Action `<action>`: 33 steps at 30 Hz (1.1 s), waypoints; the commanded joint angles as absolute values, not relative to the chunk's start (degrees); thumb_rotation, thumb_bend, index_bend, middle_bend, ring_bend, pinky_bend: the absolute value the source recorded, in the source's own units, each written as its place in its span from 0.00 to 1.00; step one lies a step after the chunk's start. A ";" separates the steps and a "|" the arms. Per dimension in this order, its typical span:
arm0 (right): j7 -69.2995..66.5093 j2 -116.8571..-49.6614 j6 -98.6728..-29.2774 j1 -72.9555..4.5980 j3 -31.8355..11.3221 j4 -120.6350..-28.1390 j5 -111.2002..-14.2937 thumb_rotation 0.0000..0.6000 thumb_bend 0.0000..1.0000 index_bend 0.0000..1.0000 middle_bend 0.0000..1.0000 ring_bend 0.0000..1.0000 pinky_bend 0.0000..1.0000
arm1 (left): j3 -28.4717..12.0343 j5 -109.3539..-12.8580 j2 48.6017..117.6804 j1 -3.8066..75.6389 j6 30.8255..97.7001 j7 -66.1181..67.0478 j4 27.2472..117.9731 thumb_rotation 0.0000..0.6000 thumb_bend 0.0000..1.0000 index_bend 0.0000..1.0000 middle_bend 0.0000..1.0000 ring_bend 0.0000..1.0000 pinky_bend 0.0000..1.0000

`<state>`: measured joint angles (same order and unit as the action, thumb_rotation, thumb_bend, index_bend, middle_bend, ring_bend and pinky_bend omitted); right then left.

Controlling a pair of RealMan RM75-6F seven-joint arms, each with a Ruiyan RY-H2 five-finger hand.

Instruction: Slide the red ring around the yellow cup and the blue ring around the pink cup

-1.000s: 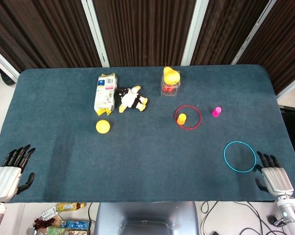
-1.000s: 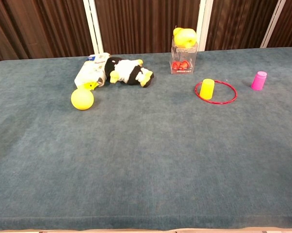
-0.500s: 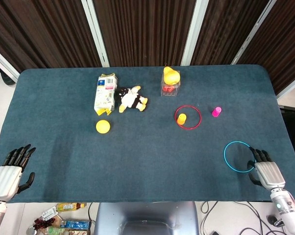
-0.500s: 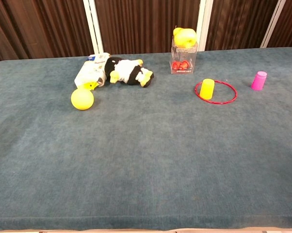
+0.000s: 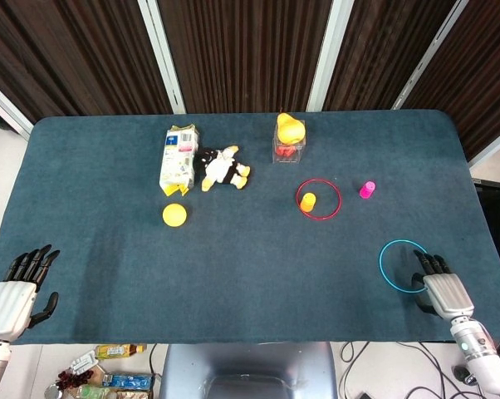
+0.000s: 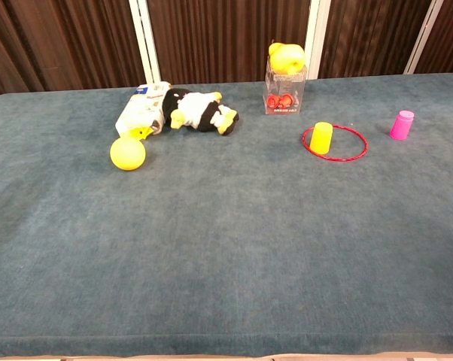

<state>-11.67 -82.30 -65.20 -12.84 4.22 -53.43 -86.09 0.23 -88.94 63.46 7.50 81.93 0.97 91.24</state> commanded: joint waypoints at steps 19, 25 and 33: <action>-11.36 -82.44 -65.13 -12.50 3.75 -53.82 -86.44 1.00 0.49 0.66 0.03 0.00 0.00 | 0.33 -89.11 63.32 7.41 82.19 0.73 91.26 1.00 0.47 0.00 0.00 0.00 0.09; -11.44 -82.56 -65.24 -12.50 3.63 -53.84 -86.62 1.00 0.49 0.70 0.04 0.00 0.00 | 0.35 -89.15 63.30 7.39 82.25 0.70 91.27 1.00 0.47 0.00 0.00 0.00 0.09; -11.74 -82.97 -65.32 -12.48 3.51 -53.32 -86.79 1.00 0.49 0.76 0.07 0.00 0.00 | 0.37 -89.21 63.28 7.33 82.36 0.65 91.29 1.00 0.47 0.00 0.00 0.00 0.09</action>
<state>-11.72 -82.96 -65.32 -12.48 3.51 -53.33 -86.78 0.36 -89.20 63.28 7.34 82.36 0.65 91.29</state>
